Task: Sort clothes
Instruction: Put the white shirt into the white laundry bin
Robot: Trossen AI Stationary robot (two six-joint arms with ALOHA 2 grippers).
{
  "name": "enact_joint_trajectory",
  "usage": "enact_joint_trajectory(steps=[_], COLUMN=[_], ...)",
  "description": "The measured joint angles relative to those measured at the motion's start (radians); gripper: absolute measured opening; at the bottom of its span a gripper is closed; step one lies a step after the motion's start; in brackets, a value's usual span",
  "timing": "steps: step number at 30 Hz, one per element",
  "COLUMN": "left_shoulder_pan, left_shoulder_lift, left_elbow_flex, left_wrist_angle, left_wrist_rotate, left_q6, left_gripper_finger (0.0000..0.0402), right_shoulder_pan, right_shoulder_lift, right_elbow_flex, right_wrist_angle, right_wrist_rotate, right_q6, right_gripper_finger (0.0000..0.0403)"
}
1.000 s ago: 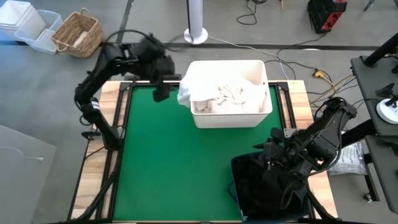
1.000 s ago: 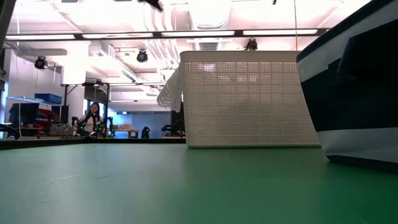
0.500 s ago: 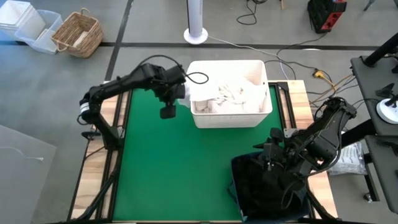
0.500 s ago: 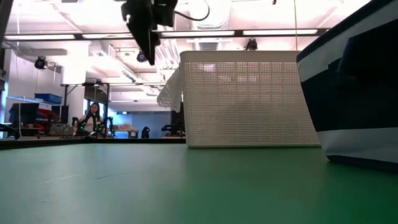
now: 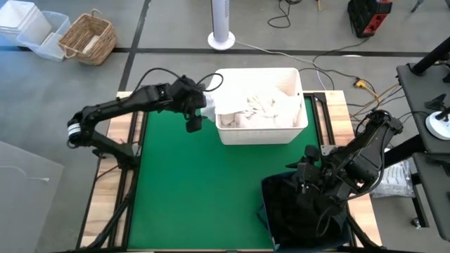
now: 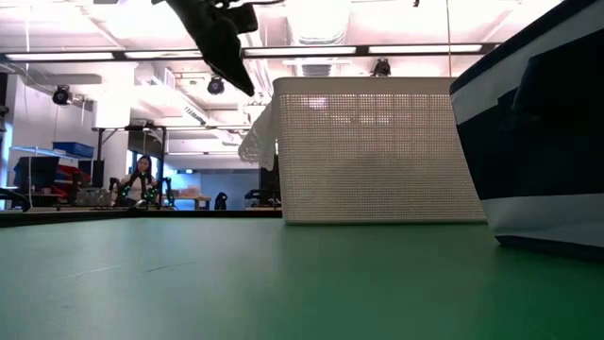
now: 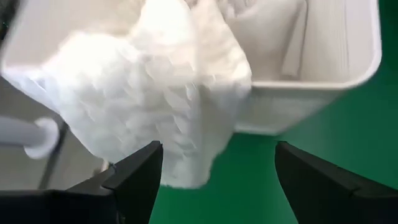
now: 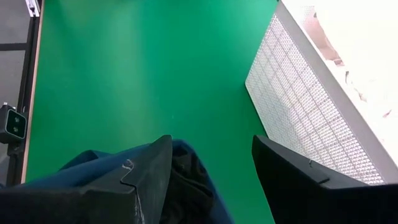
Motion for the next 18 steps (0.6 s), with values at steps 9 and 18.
enact_joint_trajectory(steps=[9,18], left_shoulder_pan=[0.002,0.008], left_shoulder_lift=[-0.042,0.006], left_elbow_flex=[-0.225,-0.279], left_wrist_angle=[0.33,0.472], left_wrist_rotate=[-0.04,-0.209], left_q6=[0.026,0.036], left_gripper_finger=[0.0283,0.0283], right_shoulder_pan=[0.0,0.0], right_shoulder_lift=[0.0,0.0], right_elbow_flex=[-0.016,-0.016], right_wrist_angle=[0.019,0.037], right_wrist_rotate=[0.0,0.0], right_q6=[0.001,0.002], right_gripper_finger=[0.0216,0.0216])
